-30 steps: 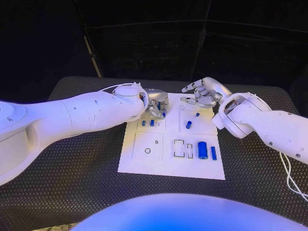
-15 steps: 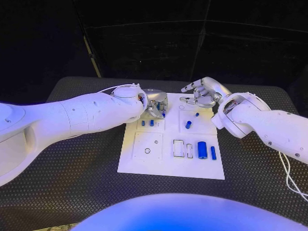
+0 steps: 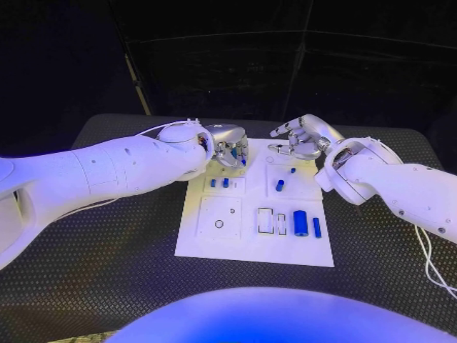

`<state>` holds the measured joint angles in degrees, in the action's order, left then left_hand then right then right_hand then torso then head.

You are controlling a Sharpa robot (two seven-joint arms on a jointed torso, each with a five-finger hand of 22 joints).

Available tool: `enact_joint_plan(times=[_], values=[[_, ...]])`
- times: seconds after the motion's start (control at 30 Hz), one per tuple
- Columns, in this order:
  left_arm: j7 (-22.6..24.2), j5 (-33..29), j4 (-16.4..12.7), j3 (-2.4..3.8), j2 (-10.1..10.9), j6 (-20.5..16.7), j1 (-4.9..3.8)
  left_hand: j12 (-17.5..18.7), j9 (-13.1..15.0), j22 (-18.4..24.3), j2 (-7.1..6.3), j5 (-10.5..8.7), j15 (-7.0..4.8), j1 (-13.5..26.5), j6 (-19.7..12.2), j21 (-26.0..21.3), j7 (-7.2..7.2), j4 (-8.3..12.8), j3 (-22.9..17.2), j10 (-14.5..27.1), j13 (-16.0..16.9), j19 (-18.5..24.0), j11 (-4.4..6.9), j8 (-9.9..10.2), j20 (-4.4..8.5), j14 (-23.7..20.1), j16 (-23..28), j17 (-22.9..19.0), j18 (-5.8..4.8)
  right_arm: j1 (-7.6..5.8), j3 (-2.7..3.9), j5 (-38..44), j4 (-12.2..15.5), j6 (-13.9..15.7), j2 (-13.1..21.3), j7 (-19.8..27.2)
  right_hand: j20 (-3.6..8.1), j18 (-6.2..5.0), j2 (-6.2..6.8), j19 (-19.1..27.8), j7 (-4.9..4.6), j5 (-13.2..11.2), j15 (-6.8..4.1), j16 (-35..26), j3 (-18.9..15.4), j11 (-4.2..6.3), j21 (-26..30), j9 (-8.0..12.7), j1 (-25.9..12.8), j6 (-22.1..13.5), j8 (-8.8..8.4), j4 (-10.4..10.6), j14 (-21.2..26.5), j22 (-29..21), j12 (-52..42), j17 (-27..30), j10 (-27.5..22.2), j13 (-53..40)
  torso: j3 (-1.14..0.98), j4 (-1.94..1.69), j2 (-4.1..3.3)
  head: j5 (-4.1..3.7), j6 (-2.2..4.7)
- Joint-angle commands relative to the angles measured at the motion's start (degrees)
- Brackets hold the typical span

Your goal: Assemble the parts on the task board

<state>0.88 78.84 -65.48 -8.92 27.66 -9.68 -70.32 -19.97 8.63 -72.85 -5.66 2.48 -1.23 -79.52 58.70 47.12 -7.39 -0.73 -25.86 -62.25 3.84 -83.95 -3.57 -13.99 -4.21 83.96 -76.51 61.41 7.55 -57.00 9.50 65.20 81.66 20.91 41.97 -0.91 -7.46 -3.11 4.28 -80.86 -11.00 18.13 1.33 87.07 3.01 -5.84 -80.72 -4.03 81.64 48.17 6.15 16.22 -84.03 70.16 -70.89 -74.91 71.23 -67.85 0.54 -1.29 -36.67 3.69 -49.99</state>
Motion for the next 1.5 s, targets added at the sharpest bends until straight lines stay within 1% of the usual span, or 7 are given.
enact_joint_plan(times=[0.03,0.23,0.33,0.43,0.6,1.07,1.5], values=[[0.11,-1.33,-1.09,0.27,0.93,-1.2,-0.09,0.33,-0.04,-0.07,0.36,0.26,-0.18,0.23,0.38,0.34,0.1,-0.14,-0.36,-0.26,-0.06,-0.95,0.02,0.23,0.26,1.13,-0.05,-0.1,-0.85,-0.09,0.02,-0.17,-0.08,0.56,-0.02,0.41,0.06,-0.92,-0.29,0.48,0.14,0.23,0.09,-0.31,0.01,0.02,0.15,0.01,-0.36,-0.27,0.33,-0.03,-4.0,0.05,0.18,-9.96,-0.15,-0.05,-0.03,-0.02,-0.02,0.08,-0.01],[-1.0,-2.03,-2.27,0.46,3.14,0.36,-0.09,0.56,-0.11,-0.19,0.28,0.25,-0.14,0.4,0.45,0.58,0.08,-0.16,-0.41,-0.34,-0.07,-0.97,-0.02,0.37,0.24,1.12,-0.05,-0.15,-0.9,-0.08,0.02,-0.18,-0.25,0.53,0.0,0.43,0.06,-0.92,-0.29,0.48,0.14,0.23,0.09,-0.31,0.01,0.02,0.15,0.01,-0.36,-0.27,0.33,-0.03,-4.0,0.05,0.18,-9.96,-0.15,-0.05,0.0,0.08,-0.05,0.15,0.09],[-1.55,-2.38,-2.8,0.48,4.48,1.14,-0.09,0.6,-0.13,-0.24,0.27,0.26,-0.14,0.42,0.47,0.7,0.08,-0.17,-0.41,-0.36,-0.07,-0.98,-0.02,0.39,0.24,1.12,-0.04,-0.16,-0.92,-0.08,0.02,-0.19,-0.29,0.52,0.09,0.43,0.06,-0.92,-0.29,0.48,0.14,0.23,0.09,-0.31,0.01,0.02,0.15,0.01,-0.36,-0.27,0.33,-0.03,-4.0,0.05,0.18,-9.96,-0.15,-0.05,0.01,-0.02,-0.03,0.01,0.09],[-1.93,-2.53,-3.23,0.48,5.6,1.72,-0.08,0.66,-0.15,-0.24,0.24,0.25,-0.13,0.48,0.52,0.68,0.08,-0.17,-0.42,-0.42,-0.07,-0.97,-0.02,0.42,0.24,1.11,-0.03,-0.21,-0.92,-0.08,0.02,-0.2,-0.32,0.5,0.11,0.44,0.06,-0.92,-0.29,0.48,0.14,0.23,0.09,-0.31,0.01,0.02,0.15,0.01,-0.36,-0.27,0.33,-0.03,-4.0,0.05,0.18,-9.96,-0.15,-0.05,0.01,0.03,-0.08,0.1,0.14],[-2.3,-2.62,-3.59,0.48,6.71,2.31,-0.07,0.72,-0.16,-0.24,0.21,0.25,-0.12,0.53,0.56,0.66,0.08,-0.18,-0.42,-0.47,-0.07,-0.97,-0.02,0.44,0.24,1.1,-0.02,-0.25,-0.92,-0.07,0.02,-0.2,-0.37,0.46,0.07,0.48,0.07,-0.92,-0.29,0.49,0.16,0.33,0.08,-0.32,0.0,0.04,0.19,0.0,-0.41,-0.22,0.4,0.0,-3.99,0.02,0.1,-9.96,-0.06,-0.07,0.01,0.12,-0.1,0.29,0.16],[-3.21,-2.66,-3.13,0.46,7.16,4.61,-0.03,0.97,-0.25,-0.41,0.08,0.24,-0.1,0.77,0.71,0.99,0.06,-0.23,-0.41,-0.64,-0.07,-0.98,-0.04,0.58,0.23,1.09,-0.02,-0.31,-0.98,-0.07,0.02,-0.24,-0.41,0.38,0.08,0.46,0.07,-0.92,-0.29,0.49,0.16,0.33,0.08,-0.32,0.0,0.04,0.19,0.0,-0.41,-0.22,0.4,0.0,-3.99,0.02,0.1,-9.96,-0.06,-0.07,-0.05,0.11,-0.14,0.28,0.02],[-3.06,-2.66,-2.64,0.45,6.5,5.27,0.08,1.08,-0.29,-0.47,0.05,0.24,-0.1,0.87,0.76,1.09,0.07,-0.26,-0.4,-0.72,-0.06,-0.98,-0.04,0.64,0.22,1.07,0.01,-0.39,-0.99,-0.07,0.02,-0.26,-0.39,0.34,0.08,0.44,0.07,-0.92,-0.29,0.49,0.16,0.33,0.08,-0.32,0.0,0.04,0.19,0.0,-0.41,-0.22,0.4,0.0,-3.99,0.02,0.1,-9.96,-0.06,-0.07,-0.03,0.14,-0.1,0.29,-0.01]])
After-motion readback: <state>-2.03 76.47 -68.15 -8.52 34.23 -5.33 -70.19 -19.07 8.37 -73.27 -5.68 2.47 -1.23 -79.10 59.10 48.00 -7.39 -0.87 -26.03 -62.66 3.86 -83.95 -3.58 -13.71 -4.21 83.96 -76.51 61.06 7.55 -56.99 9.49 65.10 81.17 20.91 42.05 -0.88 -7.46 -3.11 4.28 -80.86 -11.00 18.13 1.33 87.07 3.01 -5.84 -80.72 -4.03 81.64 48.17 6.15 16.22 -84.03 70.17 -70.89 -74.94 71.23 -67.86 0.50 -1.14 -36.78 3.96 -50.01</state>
